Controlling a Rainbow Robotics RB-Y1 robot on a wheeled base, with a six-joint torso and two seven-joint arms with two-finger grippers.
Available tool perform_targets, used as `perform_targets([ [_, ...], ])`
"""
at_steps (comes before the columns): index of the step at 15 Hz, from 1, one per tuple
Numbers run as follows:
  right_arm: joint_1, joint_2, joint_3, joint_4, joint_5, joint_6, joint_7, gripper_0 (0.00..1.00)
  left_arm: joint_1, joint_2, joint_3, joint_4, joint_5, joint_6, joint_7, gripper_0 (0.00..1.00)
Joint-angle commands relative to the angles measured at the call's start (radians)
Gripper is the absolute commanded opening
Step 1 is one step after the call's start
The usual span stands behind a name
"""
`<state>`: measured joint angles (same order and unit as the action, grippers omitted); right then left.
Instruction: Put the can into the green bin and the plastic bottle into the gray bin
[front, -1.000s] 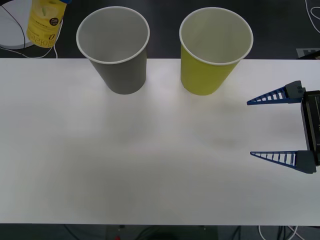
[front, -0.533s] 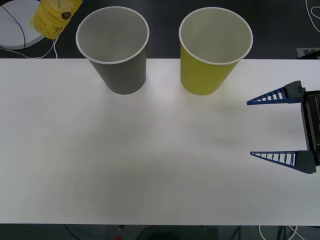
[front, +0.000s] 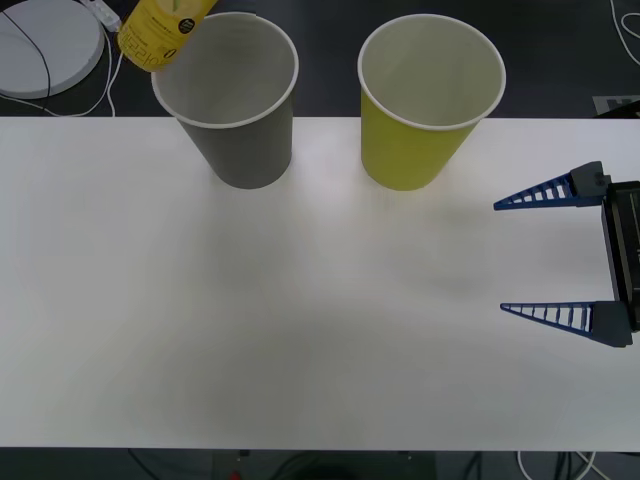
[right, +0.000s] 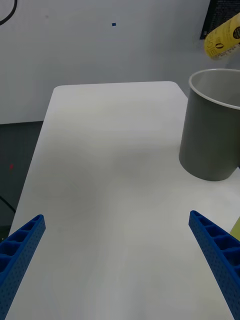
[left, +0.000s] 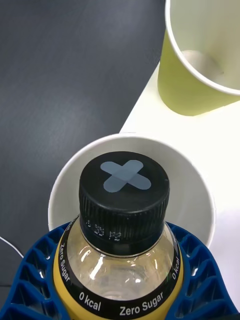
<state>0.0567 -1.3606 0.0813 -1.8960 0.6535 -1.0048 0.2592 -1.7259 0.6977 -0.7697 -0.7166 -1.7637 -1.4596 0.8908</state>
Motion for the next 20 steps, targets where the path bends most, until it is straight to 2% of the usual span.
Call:
perform_targets([
  [1, 0.0, 0.0, 0.0, 0.0, 0.0, 0.0, 0.0, 1.0, -0.02, -0.037, 0.001, 0.045, -0.003, 0.007, 0.0, 0.0],
  [8, 0.0, 0.0, 0.0, 0.0, 0.0, 0.0, 0.0, 1.0, -0.02, -0.053, 0.001, 0.046, 0.003, 0.015, 0.007, 0.0],
  [9, 0.0, 0.0, 0.0, 0.0, 0.0, 0.0, 0.0, 1.0, -0.02, -0.053, 0.001, 0.046, 0.006, 0.015, 0.005, 0.13],
  [10, 0.0, 0.0, 0.0, 0.0, 0.0, 0.0, 0.0, 1.0, -0.02, -0.053, 0.0, 0.048, 0.01, 0.015, 0.008, 0.78],
  [11, 0.0, 0.0, 0.0, 0.0, 0.0, 0.0, 0.0, 1.0, -0.02, -0.053, 0.001, 0.048, 0.009, 0.015, 0.007, 1.0],
  [20, 0.0, 0.0, 0.0, 0.0, 0.0, 0.0, 0.0, 1.0, -0.02, -0.052, 0.0, 0.051, 0.015, 0.008, 0.002, 1.0],
])
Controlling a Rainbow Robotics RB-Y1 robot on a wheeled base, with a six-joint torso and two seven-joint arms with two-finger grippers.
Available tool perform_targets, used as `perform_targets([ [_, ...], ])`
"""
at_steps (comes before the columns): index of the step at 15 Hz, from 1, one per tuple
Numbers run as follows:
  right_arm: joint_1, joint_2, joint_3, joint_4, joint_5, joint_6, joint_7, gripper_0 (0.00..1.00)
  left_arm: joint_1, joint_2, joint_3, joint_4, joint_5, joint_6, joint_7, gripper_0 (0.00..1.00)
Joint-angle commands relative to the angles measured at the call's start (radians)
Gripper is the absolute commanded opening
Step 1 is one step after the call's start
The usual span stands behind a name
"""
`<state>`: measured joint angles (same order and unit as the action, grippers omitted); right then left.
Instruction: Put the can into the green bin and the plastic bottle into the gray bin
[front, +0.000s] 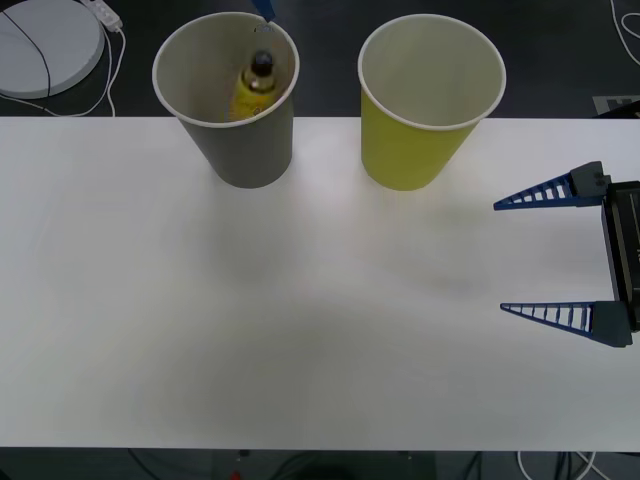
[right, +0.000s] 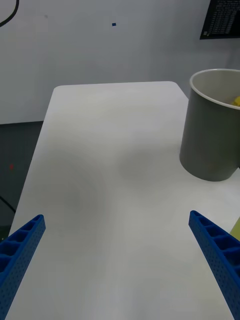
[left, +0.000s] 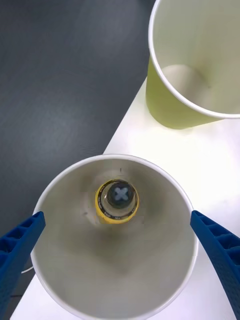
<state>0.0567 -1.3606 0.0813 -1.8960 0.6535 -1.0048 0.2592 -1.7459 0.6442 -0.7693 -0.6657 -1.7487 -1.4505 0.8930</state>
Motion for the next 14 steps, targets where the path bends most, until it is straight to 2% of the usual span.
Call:
perform_targets([
  [1, 0.0, 0.0, 0.0, 0.0, 0.0, 0.0, 0.0, 1.0, 0.0, 0.003, -0.001, 0.0, 0.001, -0.002, 0.0, 1.0],
  [7, 0.0, 0.0, 0.0, 0.0, 0.0, 0.0, 0.0, 1.0, 0.022, 0.061, -0.001, -0.035, 0.055, -0.033, -0.023, 1.0],
  [14, 0.0, 0.0, 0.0, 0.0, 0.0, 0.0, 0.0, 1.0, 0.163, 0.287, -0.001, -0.302, 0.172, -0.027, -0.026, 1.0],
])
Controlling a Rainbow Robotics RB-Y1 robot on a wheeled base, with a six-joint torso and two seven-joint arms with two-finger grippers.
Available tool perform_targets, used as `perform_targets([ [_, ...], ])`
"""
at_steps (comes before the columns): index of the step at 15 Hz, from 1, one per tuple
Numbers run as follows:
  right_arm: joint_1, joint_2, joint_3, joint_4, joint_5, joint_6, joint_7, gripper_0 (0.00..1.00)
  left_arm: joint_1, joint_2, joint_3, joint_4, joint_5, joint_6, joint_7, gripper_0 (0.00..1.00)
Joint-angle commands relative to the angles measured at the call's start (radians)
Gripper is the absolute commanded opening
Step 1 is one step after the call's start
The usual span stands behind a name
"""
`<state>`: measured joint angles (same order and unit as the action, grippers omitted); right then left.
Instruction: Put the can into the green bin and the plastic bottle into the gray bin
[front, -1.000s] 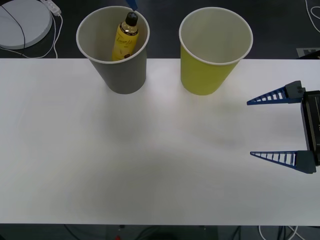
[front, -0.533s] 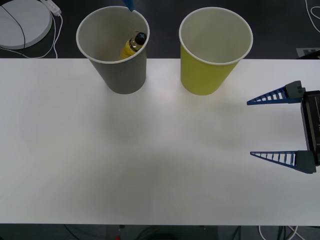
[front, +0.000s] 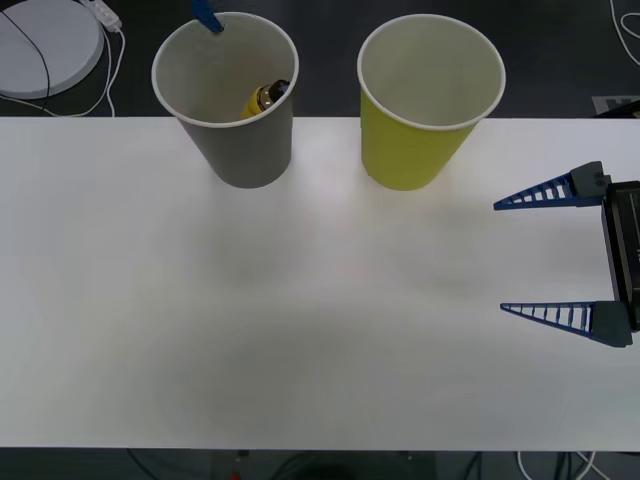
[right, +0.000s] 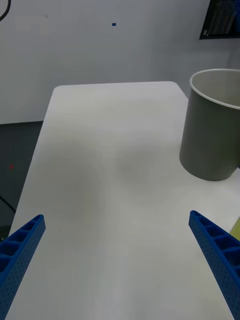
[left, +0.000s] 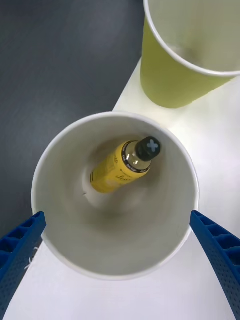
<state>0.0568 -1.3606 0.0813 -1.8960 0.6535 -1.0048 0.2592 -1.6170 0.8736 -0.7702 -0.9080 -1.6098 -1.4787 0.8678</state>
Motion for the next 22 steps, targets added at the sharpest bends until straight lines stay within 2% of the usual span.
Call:
perform_targets([
  [1, 0.0, 0.0, 0.0, 0.0, 0.0, 0.0, 0.0, 1.0, 0.06, 0.102, 0.0, -0.103, 0.062, 0.005, -0.003, 1.0],
  [4, 0.0, 0.0, 0.0, 0.0, 0.0, 0.0, 0.0, 1.0, 0.127, 0.22, 0.0, -0.213, 0.13, 0.023, -0.004, 1.0],
  [8, 0.0, 0.0, 0.0, 0.0, 0.0, 0.0, 0.0, 1.0, 0.247, 0.369, 0.002, -0.354, 0.258, 0.112, -0.018, 1.0],
  [11, 0.0, 0.0, 0.0, 0.0, 0.0, 0.0, 0.0, 1.0, 0.342, 0.472, 0.002, -0.439, 0.369, 0.17, -0.053, 1.0],
  [13, 0.0, 0.0, 0.0, 0.0, 0.0, 0.0, 0.0, 1.0, 0.408, 0.518, 0.005, -0.442, 0.479, 0.207, -0.128, 1.0],
  [17, 0.0, 0.0, 0.0, 0.0, 0.0, 0.0, 0.0, 1.0, 0.569, 0.539, 0.071, -0.451, 0.602, 0.268, -0.248, 1.0],
  [19, 0.0, 0.0, 0.0, 0.0, 0.0, 0.0, 0.0, 1.0, 0.703, 0.533, 0.183, -0.489, 0.614, 0.298, -0.274, 1.0],
  [22, 0.0, 0.0, 0.0, 0.0, 0.0, 0.0, 0.0, 1.0, 0.953, 0.521, 0.385, -0.651, 0.577, 0.397, -0.263, 1.0],
])
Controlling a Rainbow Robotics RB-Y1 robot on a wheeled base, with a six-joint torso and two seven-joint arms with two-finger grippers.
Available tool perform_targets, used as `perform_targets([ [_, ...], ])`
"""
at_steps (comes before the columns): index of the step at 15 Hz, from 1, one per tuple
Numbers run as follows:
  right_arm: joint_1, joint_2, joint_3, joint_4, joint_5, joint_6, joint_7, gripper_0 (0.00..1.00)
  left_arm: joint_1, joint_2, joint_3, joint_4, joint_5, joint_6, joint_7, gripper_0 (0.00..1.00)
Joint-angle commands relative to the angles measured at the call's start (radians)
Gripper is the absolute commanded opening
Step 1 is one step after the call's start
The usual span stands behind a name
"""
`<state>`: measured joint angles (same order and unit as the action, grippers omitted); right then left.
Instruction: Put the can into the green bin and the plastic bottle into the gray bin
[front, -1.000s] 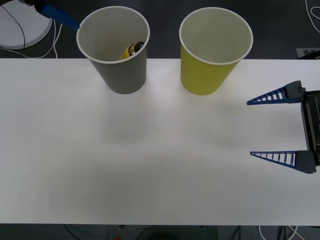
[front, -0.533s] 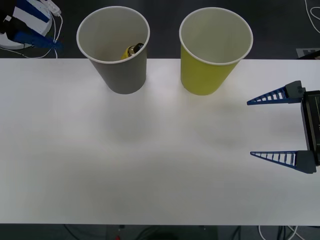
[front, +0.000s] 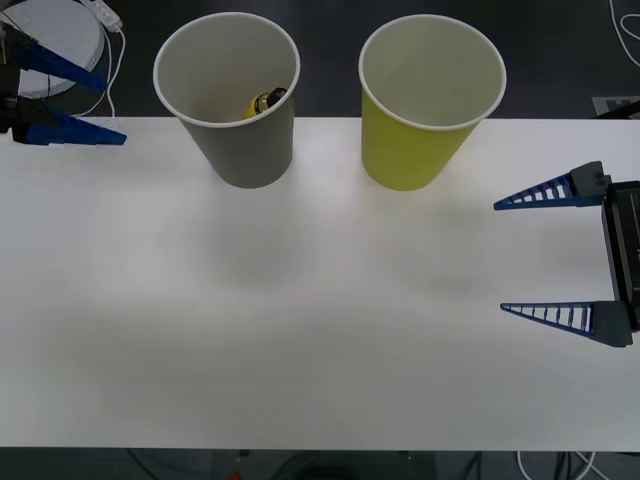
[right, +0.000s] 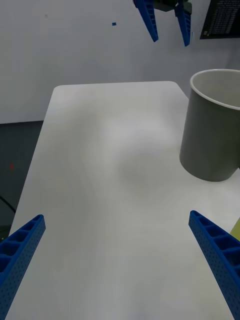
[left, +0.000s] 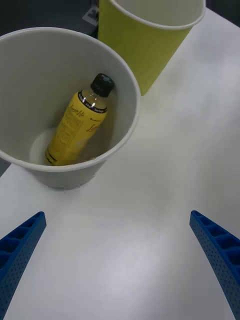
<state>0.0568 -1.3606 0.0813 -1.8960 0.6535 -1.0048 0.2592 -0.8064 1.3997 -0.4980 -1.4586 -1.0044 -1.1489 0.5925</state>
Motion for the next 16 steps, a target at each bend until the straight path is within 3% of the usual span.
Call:
perform_targets([
  [1, 0.0, 0.0, 0.0, 0.0, 0.0, 0.0, 0.0, 1.0, 0.231, -0.011, 0.177, -0.16, -0.039, 0.107, 0.018, 1.0],
  [7, 0.0, 0.0, 0.0, 0.0, 0.0, 0.0, 0.0, 1.0, 0.693, -0.139, 0.575, -0.474, -0.206, 0.136, 0.015, 1.0],
  [9, 0.0, 0.0, 0.0, 0.0, 0.0, 0.0, 0.0, 1.0, 0.813, -0.176, 0.665, -0.569, -0.247, 0.136, 0.009, 1.0],
  [12, 0.0, 0.0, 0.0, 0.0, 0.0, 0.0, 0.0, 1.0, 0.946, -0.206, 0.759, -0.674, -0.25, 0.136, -0.042, 1.0],
  [16, 0.0, 0.0, 0.0, 0.0, 0.0, 0.0, 0.0, 1.0, 1.058, -0.215, 0.797, -0.721, -0.191, 0.136, -0.177, 1.0],
])
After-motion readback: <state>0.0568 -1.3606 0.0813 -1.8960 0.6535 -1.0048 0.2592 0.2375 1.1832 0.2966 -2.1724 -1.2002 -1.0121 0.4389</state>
